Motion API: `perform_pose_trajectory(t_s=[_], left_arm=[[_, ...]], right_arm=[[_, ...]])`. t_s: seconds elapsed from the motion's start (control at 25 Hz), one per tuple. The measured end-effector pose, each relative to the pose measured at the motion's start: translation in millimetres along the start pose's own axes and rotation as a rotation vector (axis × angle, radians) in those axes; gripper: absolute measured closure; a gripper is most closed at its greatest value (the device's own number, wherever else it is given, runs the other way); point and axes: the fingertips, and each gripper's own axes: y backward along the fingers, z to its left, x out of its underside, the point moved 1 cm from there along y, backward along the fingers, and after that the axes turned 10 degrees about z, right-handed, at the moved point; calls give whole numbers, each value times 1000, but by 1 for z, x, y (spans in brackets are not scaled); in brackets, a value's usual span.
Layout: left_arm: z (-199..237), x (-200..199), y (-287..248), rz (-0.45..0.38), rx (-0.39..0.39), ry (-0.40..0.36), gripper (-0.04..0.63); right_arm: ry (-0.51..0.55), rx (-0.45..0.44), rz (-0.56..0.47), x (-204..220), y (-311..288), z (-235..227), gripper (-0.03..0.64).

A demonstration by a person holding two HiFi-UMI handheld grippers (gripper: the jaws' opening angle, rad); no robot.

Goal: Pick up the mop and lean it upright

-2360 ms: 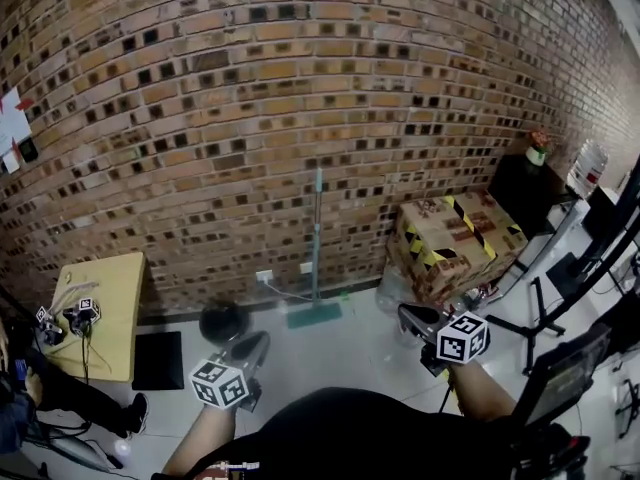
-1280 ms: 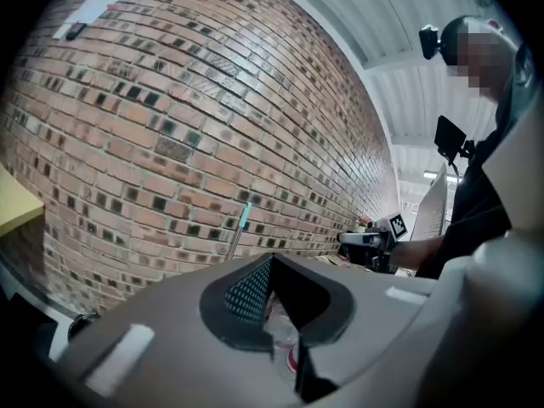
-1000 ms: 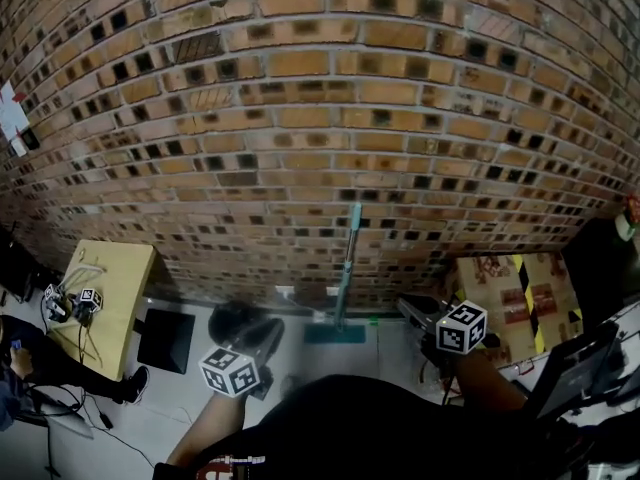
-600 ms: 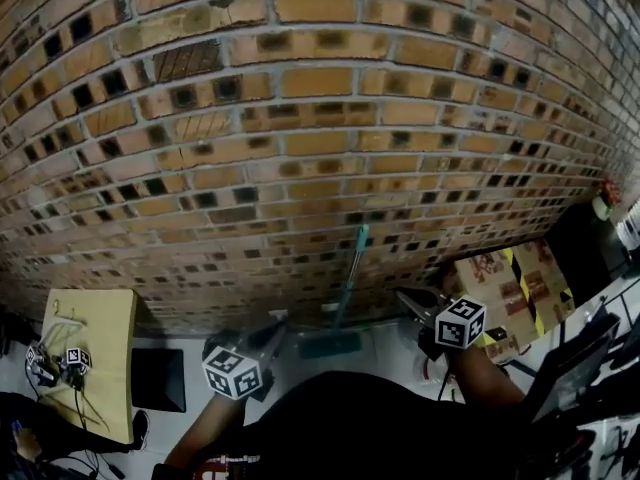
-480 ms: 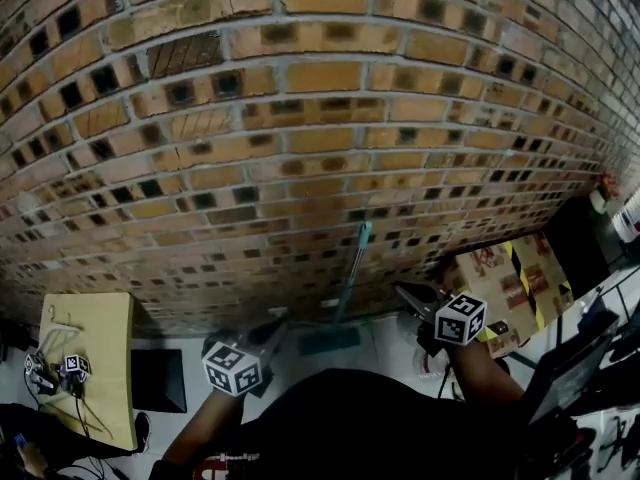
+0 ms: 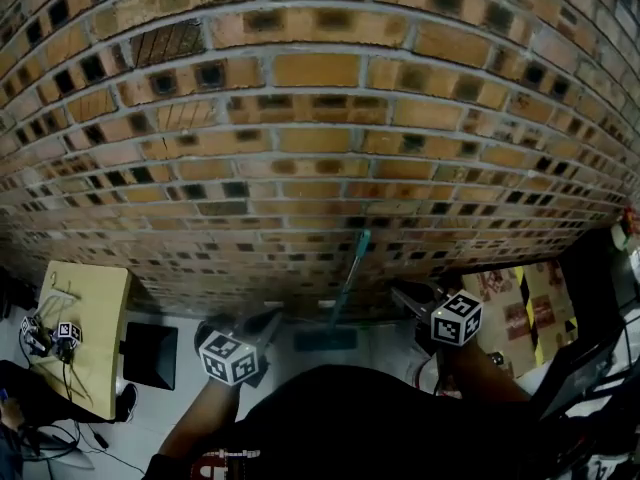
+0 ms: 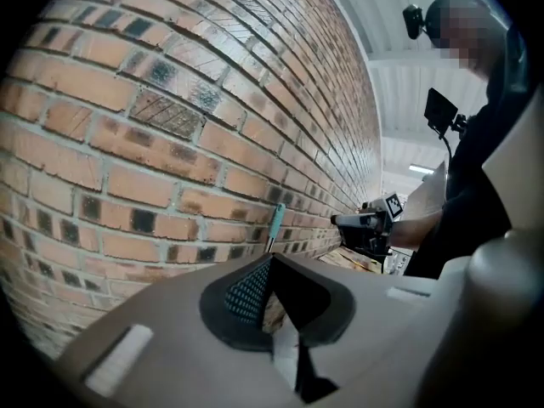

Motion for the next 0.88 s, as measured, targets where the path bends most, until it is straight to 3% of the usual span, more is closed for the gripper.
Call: perform_pose_trajectory(t_s=[0.12,0.28,0.56,0.88], left_arm=[[-9,3,-13,0,-36,40,595],[-20,8,-35,48,-40,21,595],[-10,22,-63,165,2,-47,592],[23,77,-115,287,66,-93,541]], right_arm=[[20,-37,22,2,0,-17,563],[17,-56,30,3,-4,-32,551],[6,-57,51,10,-32,-41,528],[-39,-35,88,42,-72,-64,504]])
